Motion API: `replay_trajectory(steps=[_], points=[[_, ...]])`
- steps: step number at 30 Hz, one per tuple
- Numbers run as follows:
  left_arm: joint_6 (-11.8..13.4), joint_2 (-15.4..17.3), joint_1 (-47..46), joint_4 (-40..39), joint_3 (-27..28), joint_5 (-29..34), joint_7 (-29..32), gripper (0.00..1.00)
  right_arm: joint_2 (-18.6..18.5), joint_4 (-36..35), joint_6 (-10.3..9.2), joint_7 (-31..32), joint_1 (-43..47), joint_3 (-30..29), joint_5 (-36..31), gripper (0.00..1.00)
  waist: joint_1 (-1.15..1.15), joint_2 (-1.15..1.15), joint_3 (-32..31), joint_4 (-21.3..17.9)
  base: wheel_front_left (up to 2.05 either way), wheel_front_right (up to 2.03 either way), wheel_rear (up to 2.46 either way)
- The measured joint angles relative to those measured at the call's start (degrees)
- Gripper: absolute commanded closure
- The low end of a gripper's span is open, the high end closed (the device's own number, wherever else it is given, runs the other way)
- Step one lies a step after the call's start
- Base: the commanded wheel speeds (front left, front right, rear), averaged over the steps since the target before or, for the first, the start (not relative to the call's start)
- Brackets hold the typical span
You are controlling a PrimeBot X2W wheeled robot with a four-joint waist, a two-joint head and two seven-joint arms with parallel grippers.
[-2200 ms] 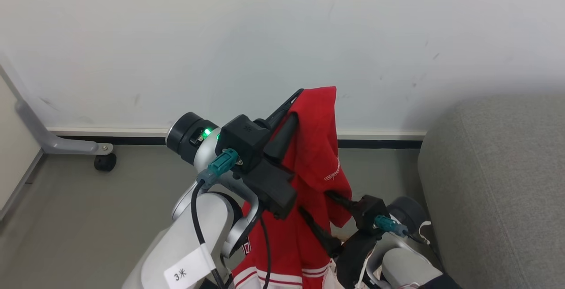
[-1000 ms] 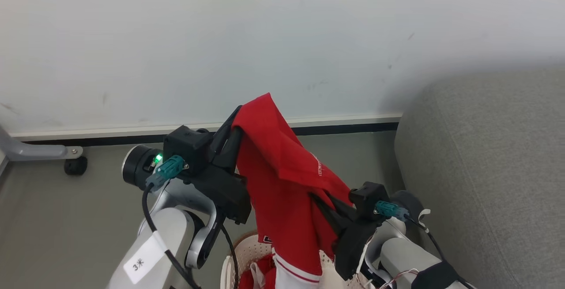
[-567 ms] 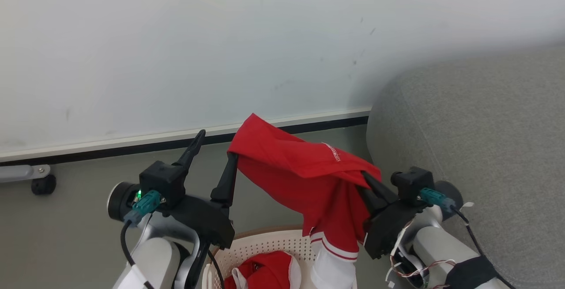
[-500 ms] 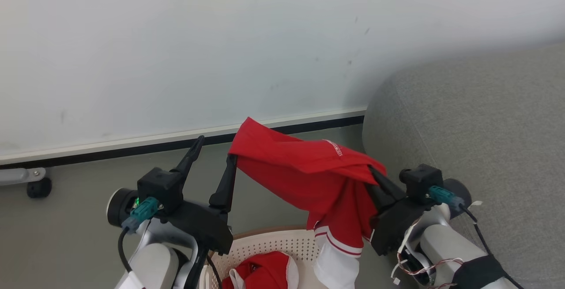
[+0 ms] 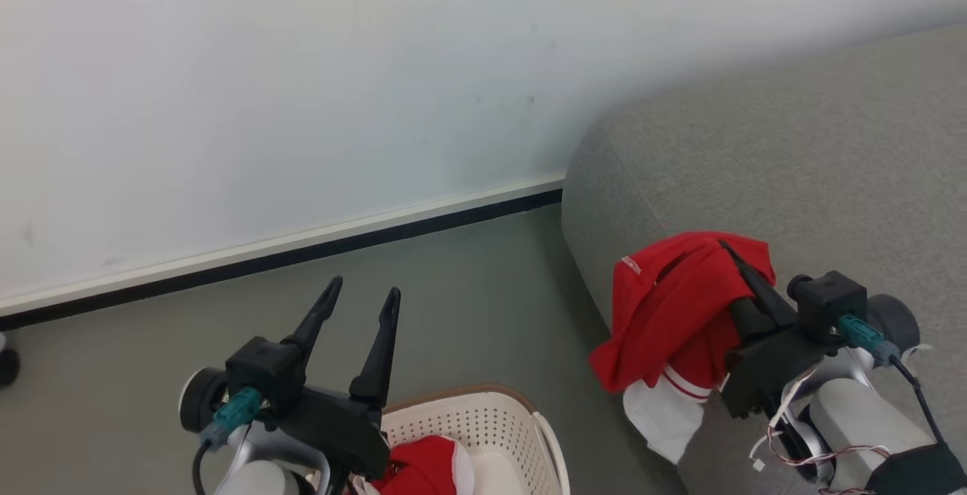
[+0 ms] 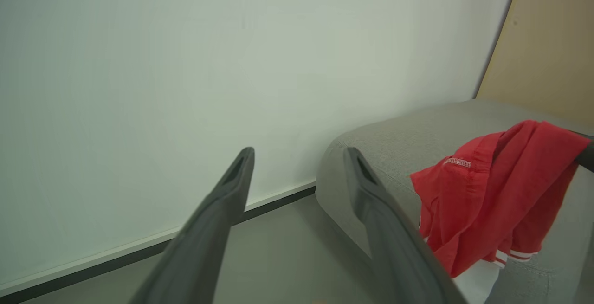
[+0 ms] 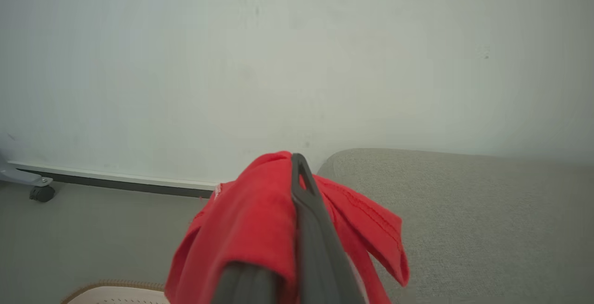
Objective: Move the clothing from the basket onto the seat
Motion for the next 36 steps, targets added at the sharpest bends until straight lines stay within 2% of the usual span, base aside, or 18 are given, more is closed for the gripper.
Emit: replay_trajectory(steps=[10, 24, 31, 36], points=[[-1.6, 0.1, 4.3, -0.9, -2.6, 0.0, -1.5, 0.00, -3.0, -7.1, -1.97, 0.0, 3.8, -2.1, -2.1, 1.00, -0.01, 0.00, 0.2, -5.8, 0.00, 0.00, 0.00], [-2.0, -1.3, 6.3, -1.2, -5.4, 0.6, -2.5, 0.00, -4.9, -12.4, -2.67, 0.0, 6.1, -4.1, -3.0, 1.00, -0.01, 0.00, 0.8, -13.3, 0.00, 0.00, 0.00], [-2.1, -1.7, 6.2, -1.3, -7.0, 2.1, -2.4, 0.00, -6.4, -12.7, -2.98, 0.0, 7.7, -5.8, -2.9, 1.00, -0.01, 0.00, 2.1, -14.2, 0.00, 0.00, 0.00], [-2.5, -1.6, 4.9, -1.9, -7.4, 3.1, -1.8, 0.00, -6.4, -11.8, -2.87, 0.0, 5.3, -6.5, -2.9, 1.00, 0.00, 0.00, 3.9, -13.6, 0.00, 0.00, 0.00]])
